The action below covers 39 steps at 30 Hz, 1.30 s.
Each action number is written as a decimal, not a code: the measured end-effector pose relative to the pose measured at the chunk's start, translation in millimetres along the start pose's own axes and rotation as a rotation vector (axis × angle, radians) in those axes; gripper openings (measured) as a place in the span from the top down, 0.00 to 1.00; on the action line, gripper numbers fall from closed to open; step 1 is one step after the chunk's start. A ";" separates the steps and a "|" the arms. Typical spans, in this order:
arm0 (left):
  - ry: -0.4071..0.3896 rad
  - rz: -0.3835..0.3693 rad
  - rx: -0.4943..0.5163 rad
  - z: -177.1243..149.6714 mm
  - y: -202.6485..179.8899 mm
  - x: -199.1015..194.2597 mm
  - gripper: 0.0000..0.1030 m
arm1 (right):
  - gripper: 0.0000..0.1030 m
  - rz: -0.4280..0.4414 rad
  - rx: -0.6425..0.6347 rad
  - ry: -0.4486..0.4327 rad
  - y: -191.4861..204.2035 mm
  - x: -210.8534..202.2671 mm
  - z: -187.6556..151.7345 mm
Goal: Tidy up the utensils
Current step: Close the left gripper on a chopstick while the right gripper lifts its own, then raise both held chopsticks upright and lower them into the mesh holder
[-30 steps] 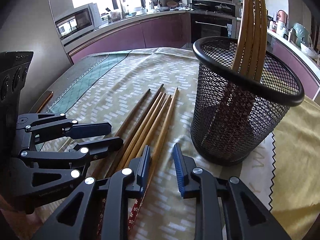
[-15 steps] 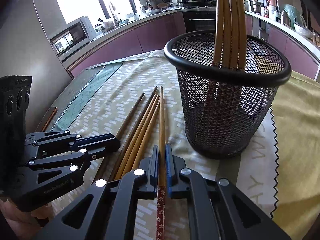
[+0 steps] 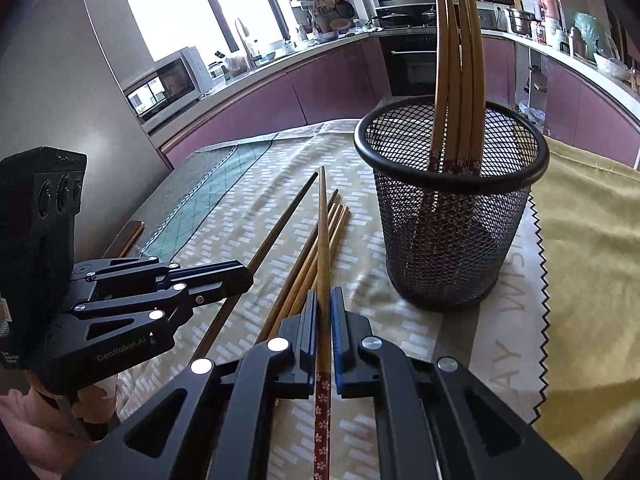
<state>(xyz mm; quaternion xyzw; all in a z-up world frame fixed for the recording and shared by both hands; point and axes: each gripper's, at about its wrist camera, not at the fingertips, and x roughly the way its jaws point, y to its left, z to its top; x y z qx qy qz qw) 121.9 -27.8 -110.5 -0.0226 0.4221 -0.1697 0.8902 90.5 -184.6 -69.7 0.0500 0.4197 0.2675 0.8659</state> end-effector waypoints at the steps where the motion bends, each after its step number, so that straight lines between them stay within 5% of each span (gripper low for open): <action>1: -0.007 -0.011 0.003 0.9 -1.2 -4.1 0.92 | 0.94 0.006 -0.002 -0.009 -0.1 -4.4 0.1; 18: -0.149 -0.178 0.040 23.4 -21.2 -76.7 0.93 | 0.95 0.046 0.010 -0.179 -14.3 -73.2 13.6; 39: -0.328 -0.251 0.058 87.0 -43.5 -116.4 0.93 | 0.95 -0.011 -0.043 -0.359 -30.8 -132.7 64.2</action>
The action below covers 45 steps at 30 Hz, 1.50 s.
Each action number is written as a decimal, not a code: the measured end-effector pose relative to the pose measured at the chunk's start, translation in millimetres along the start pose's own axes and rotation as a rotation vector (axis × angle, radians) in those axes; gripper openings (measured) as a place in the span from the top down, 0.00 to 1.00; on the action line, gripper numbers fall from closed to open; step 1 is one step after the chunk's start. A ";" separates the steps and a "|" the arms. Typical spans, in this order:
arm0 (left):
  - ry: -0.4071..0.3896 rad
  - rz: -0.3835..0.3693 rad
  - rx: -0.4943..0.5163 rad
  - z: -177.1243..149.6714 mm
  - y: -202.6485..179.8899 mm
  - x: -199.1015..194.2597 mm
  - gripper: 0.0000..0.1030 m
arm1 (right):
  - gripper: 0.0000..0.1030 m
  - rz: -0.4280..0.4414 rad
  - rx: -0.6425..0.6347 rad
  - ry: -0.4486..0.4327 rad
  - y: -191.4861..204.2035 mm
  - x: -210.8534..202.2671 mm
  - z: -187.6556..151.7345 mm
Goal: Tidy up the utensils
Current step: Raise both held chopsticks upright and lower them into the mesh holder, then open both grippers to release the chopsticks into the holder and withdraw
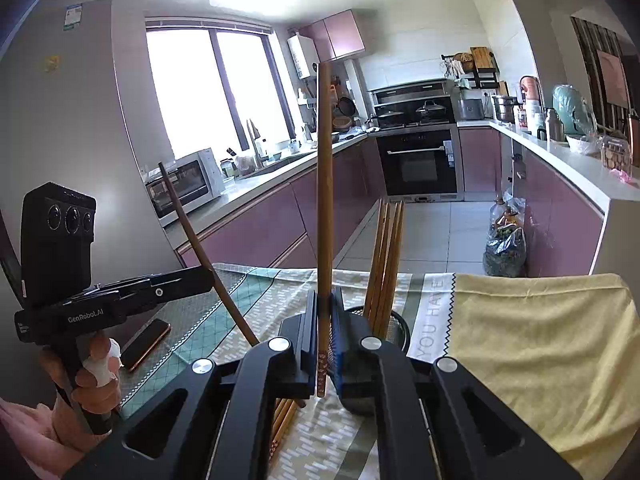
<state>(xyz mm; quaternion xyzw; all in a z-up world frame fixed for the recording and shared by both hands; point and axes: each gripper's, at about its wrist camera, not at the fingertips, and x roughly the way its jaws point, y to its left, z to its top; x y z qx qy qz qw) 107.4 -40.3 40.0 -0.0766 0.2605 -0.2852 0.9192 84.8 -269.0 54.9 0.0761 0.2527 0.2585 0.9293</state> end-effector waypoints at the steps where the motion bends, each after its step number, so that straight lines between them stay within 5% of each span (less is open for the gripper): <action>1: -0.009 0.000 0.005 4.7 -2.0 -0.4 0.93 | 0.95 -0.003 -0.004 -0.007 -0.5 -1.2 2.4; 15: -0.080 0.046 0.056 45.4 -19.9 9.6 0.93 | 0.95 -0.040 -0.018 -0.004 -12.8 17.5 16.6; 20: -0.029 0.118 0.100 40.6 -24.5 33.9 0.93 | 0.95 -0.055 -0.016 0.053 -16.8 34.8 11.6; 34: 0.196 0.116 0.129 20.1 -12.1 90.4 0.93 | 0.94 -0.075 0.019 0.235 -32.0 75.7 -5.0; 45: 0.252 0.128 0.082 17.9 7.3 123.4 0.93 | 0.92 -0.095 0.078 0.247 -47.1 95.8 -9.3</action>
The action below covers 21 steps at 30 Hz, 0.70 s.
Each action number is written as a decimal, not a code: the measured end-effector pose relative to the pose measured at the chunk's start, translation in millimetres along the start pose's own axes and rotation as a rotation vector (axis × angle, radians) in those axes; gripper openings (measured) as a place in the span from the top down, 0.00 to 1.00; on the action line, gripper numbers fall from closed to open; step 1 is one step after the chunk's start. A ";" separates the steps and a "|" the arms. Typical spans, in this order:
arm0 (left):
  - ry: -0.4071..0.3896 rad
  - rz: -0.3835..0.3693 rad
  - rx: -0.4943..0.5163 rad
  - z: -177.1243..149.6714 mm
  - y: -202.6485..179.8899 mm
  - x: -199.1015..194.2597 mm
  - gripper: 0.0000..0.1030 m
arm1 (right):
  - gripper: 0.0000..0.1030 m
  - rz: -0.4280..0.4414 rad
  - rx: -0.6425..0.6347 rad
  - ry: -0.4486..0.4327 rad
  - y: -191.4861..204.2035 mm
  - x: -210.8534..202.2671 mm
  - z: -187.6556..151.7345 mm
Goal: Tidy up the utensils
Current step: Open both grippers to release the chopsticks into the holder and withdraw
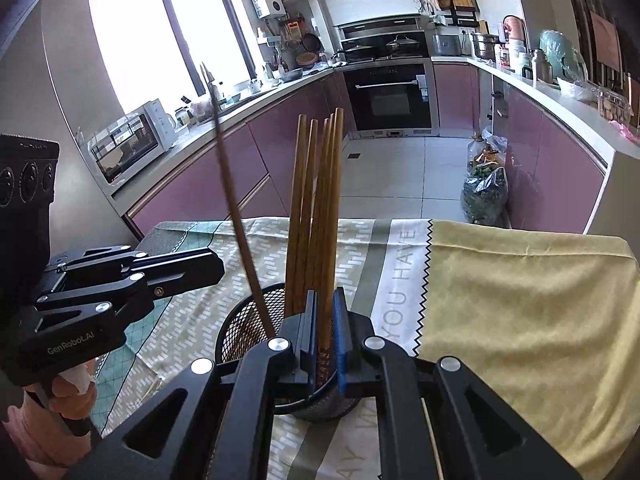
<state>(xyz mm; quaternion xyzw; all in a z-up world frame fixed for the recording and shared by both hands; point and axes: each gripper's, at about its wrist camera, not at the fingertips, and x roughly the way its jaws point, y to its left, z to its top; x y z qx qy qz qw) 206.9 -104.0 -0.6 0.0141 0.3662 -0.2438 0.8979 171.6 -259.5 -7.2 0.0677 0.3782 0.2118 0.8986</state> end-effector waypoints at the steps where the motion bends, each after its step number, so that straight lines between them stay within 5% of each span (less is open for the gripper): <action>1: 0.001 -0.005 -0.009 -0.5 2.1 1.3 0.93 | 0.91 0.002 0.002 -0.006 0.2 -0.6 -0.1; 15: -0.124 0.071 -0.049 -46.8 19.4 -42.2 0.61 | 0.69 0.066 -0.073 -0.099 29.4 -33.1 -18.6; 21: -0.094 0.097 -0.058 -81.7 32.9 -48.8 0.54 | 0.64 0.139 -0.116 -0.051 52.9 -30.1 -46.9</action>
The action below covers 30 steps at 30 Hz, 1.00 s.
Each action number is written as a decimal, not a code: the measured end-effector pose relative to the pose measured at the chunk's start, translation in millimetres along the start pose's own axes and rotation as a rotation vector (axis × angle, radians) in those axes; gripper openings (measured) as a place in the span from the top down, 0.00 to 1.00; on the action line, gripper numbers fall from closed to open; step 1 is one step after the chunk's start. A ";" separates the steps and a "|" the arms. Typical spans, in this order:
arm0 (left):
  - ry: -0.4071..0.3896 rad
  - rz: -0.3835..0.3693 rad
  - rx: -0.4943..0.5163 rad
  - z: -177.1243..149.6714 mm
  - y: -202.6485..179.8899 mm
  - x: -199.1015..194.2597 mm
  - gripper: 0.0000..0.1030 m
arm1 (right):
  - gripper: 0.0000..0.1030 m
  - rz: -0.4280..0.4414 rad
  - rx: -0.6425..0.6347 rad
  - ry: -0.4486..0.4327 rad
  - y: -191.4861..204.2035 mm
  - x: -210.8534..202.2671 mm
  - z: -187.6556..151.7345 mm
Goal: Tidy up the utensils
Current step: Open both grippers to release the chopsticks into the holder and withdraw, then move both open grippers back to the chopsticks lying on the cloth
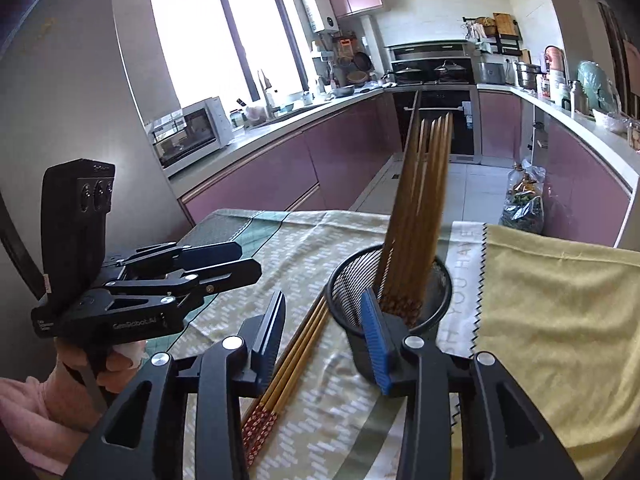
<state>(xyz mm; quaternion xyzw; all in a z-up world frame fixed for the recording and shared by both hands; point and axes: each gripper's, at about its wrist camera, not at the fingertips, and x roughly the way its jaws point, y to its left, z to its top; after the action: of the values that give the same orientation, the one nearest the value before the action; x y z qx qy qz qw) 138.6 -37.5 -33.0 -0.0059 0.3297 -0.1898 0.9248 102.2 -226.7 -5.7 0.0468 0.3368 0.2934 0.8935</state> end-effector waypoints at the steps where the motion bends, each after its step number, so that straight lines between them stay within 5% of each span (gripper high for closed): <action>1: 0.015 0.005 -0.006 -6.8 3.3 1.2 0.54 | 0.64 0.007 -0.003 0.018 4.4 4.2 -5.7; 13: 0.159 0.036 -0.022 -66.0 20.4 23.6 0.54 | 0.64 0.014 0.032 0.196 21.9 54.1 -54.5; 30: 0.245 0.046 0.013 -82.2 5.9 51.9 0.54 | 0.64 -0.019 0.022 0.232 28.6 57.2 -67.1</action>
<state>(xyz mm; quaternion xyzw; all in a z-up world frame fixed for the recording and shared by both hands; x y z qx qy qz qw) 127.2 -41.0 -129.6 0.0311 0.4389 -0.1701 0.8817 80.2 -178.9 -82.1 0.0190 0.4415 0.2846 0.8507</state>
